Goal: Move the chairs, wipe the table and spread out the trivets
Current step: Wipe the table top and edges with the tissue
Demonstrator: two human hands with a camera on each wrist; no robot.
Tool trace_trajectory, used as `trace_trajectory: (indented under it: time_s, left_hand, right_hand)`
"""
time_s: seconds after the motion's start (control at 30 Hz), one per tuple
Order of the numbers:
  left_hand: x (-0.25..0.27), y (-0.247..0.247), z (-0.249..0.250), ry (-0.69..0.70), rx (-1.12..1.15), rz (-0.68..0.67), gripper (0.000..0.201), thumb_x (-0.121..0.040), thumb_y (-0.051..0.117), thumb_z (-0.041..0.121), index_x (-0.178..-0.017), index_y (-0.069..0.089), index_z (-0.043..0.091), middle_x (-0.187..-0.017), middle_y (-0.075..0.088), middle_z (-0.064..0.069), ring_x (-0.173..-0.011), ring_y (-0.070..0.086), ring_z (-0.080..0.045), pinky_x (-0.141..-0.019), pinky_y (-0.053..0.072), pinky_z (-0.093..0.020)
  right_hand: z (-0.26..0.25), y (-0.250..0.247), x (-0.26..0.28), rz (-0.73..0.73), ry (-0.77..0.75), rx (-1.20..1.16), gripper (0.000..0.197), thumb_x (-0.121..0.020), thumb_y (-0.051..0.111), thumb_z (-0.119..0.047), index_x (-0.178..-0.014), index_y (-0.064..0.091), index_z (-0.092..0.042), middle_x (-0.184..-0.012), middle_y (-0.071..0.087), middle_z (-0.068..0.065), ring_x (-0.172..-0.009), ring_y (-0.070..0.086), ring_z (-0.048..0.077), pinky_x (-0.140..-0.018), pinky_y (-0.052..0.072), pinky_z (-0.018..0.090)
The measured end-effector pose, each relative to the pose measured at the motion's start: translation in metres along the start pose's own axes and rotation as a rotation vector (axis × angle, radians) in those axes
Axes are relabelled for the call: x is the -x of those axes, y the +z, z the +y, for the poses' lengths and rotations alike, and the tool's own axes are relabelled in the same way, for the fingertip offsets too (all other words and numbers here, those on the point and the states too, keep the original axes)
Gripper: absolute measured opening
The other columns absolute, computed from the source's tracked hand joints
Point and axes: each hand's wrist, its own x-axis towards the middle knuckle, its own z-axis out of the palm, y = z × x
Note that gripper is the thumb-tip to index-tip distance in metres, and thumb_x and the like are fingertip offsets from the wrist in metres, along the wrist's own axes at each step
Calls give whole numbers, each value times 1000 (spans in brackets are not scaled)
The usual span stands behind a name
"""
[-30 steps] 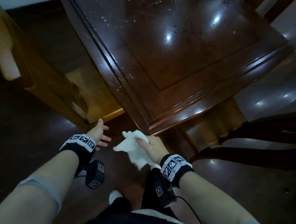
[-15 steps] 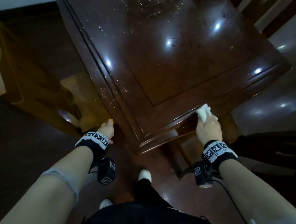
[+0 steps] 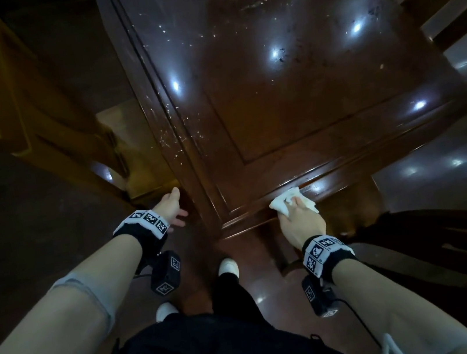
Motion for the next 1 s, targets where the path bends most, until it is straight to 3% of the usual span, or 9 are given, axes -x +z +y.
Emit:
trace_trajectory:
  time_s: [0.17,0.4,0.5,0.57,0.7,0.83,0.9,0.93,1.0]
  left_hand:
    - [9,-22,-27,39,-23,-17,60,-102,11,51,-150,19,16,-132,56,-17,-117,56,-38,-98,37,-46]
    - [19,-61,-67,34,-13,-27,61,-102,8,50,-150,20,15,-133,55,-20,-119,54,-40,-103,34,-50]
    - [23,-77,-80,37,-6,-22,61,-102,8,49,-150,21,13,-133,55,-20,-117,55,-40,-101,35,-48]
    - [24,-89,-87,48,11,-24,61,-102,8,50,-150,21,13,-133,55,-20,-117,55,-40,-100,36,-48]
    - [24,-107,-87,61,35,-15,61,-103,9,49,-149,24,12,-135,53,-21,-120,52,-40,-104,34,-49]
    - [19,-112,-76,69,39,-35,61,-103,11,49,-147,28,11,-135,54,-20,-120,53,-40,-104,34,-50]
    - [14,-110,-66,64,54,-47,60,-103,12,49,-147,28,11,-136,53,-20,-120,53,-41,-104,34,-51]
    - [10,-109,-58,59,69,-49,60,-103,12,48,-147,27,11,-137,51,-20,-121,52,-41,-105,32,-52]
    - [2,-106,-41,48,98,-38,59,-103,12,47,-149,24,12,-140,49,-20,-123,50,-42,-106,30,-52]
  right_hand:
    - [-45,21,25,-17,-91,123,43,-99,34,-36,-131,50,-11,-136,49,6,-113,57,31,-90,46,37]
    - [-115,57,70,2,-208,153,40,-97,38,-34,-125,54,-11,-122,60,8,-107,60,31,-82,46,36]
    - [-140,65,88,-62,-281,71,38,-99,37,-39,-127,53,-18,-117,63,6,-108,61,31,-87,46,38]
    - [-153,65,92,-79,-292,54,38,-99,35,-40,-114,61,-17,-107,68,9,-100,64,32,-82,47,38]
    - [-155,36,87,23,-182,-154,42,-99,38,-39,-90,66,-9,-93,69,15,-89,64,36,-73,44,35]
    - [-136,-13,68,298,-73,-235,34,-96,47,-33,-84,66,-8,-85,68,17,-83,64,37,-68,44,34]
    - [-121,-32,53,447,-56,-236,27,-94,49,-30,-99,67,-9,-95,69,15,-92,65,36,-75,48,36]
    - [-113,-39,42,514,-63,-243,29,-93,51,-28,-114,64,-12,-111,67,13,-104,62,33,-83,49,37]
    - [-99,-42,12,516,-91,-111,49,-94,51,-26,-141,42,-14,-148,42,9,-134,40,27,-104,40,42]
